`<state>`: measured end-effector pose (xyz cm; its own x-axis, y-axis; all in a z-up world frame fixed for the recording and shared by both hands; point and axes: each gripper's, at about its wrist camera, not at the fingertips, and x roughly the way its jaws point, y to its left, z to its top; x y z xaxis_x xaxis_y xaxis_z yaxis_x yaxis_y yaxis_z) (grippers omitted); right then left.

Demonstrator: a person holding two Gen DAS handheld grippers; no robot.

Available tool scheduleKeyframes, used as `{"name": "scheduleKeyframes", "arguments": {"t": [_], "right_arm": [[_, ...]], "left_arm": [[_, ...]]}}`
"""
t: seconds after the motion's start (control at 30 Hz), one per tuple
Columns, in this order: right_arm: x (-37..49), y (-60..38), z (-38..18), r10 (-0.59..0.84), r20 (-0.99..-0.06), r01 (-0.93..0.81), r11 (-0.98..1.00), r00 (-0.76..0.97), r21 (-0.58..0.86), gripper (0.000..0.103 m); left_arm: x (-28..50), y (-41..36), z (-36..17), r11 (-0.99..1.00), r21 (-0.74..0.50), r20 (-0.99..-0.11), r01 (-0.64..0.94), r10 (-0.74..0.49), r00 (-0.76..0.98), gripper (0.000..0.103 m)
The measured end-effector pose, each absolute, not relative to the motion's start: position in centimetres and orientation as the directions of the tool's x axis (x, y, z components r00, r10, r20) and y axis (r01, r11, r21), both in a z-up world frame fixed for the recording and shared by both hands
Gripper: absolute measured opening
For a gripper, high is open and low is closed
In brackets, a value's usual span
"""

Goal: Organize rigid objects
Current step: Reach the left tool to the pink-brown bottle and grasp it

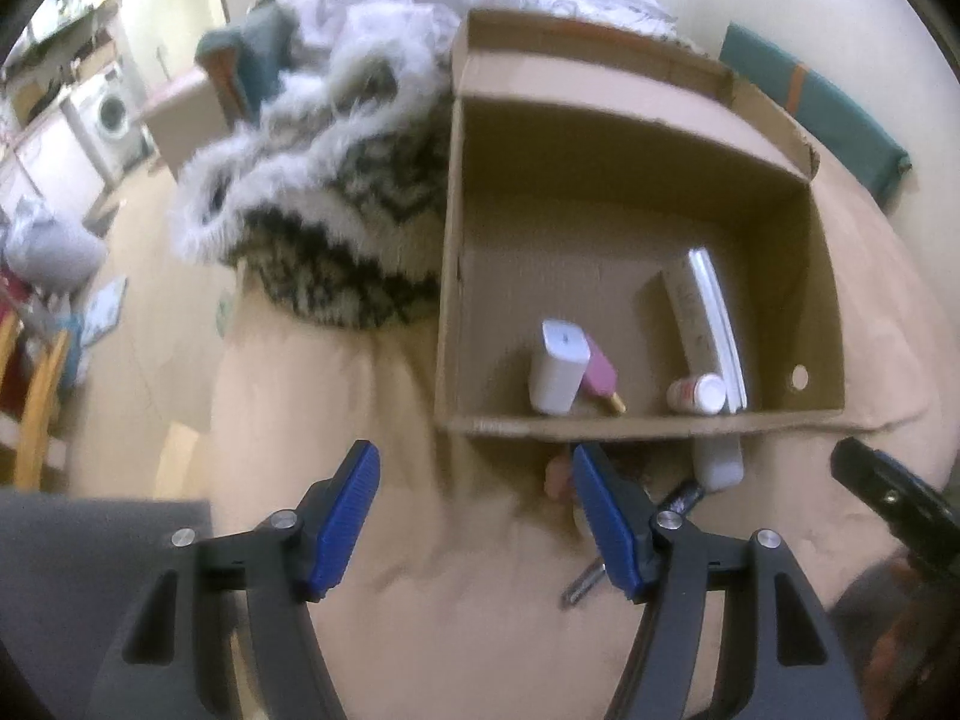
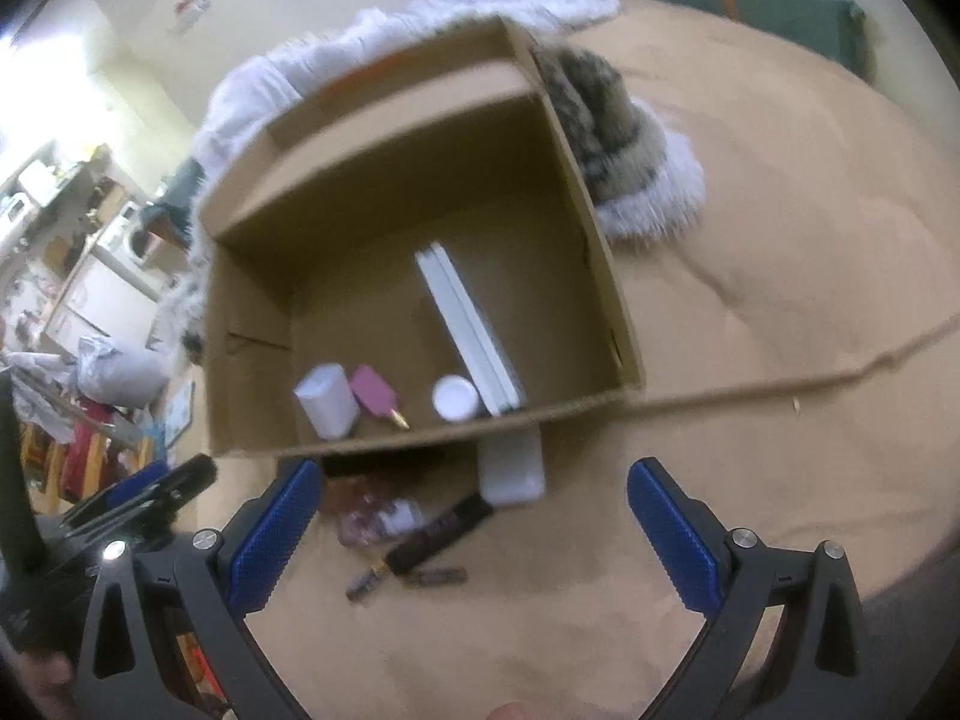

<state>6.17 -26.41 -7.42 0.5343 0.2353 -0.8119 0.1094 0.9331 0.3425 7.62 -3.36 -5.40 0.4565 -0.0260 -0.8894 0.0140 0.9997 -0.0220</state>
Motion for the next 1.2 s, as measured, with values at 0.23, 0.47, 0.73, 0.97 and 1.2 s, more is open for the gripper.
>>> {"name": "scheduleKeyframes", "arguments": {"t": [0.23,0.47,0.73,0.97,1.2], "right_arm": [[6.7,-26.8,-9.2,0.248,-0.847,0.162,0.919,0.469,0.359,0.103],[7.5,-27.0,-10.7,0.281,-0.866,0.204,0.898,0.414,0.389,0.103],[7.8,-28.1,-11.0,0.294,-0.859,0.255,0.870,0.418,0.422,0.103],[7.8,-29.2,-11.6,0.342,-0.845,0.300,0.825,0.411,0.479,0.103],[8.0,-28.9,-11.7,0.354,-0.842,0.289,0.825,0.407,0.486,0.103]], "left_arm": [[8.0,0.3,-8.3,0.979,-0.151,-0.932,-0.138,-0.095,0.349,0.064],[8.6,-1.5,-11.0,0.978,-0.180,-0.955,-0.106,-0.148,0.255,0.064],[9.3,-7.9,-11.7,0.988,-0.130,-0.961,0.080,-0.146,0.234,0.064],[10.7,-12.2,-14.3,0.976,-0.024,-0.975,0.218,-0.071,0.210,0.057],[10.3,-12.4,-14.2,0.948,-0.140,-0.965,0.285,-0.196,0.176,0.030]]}}
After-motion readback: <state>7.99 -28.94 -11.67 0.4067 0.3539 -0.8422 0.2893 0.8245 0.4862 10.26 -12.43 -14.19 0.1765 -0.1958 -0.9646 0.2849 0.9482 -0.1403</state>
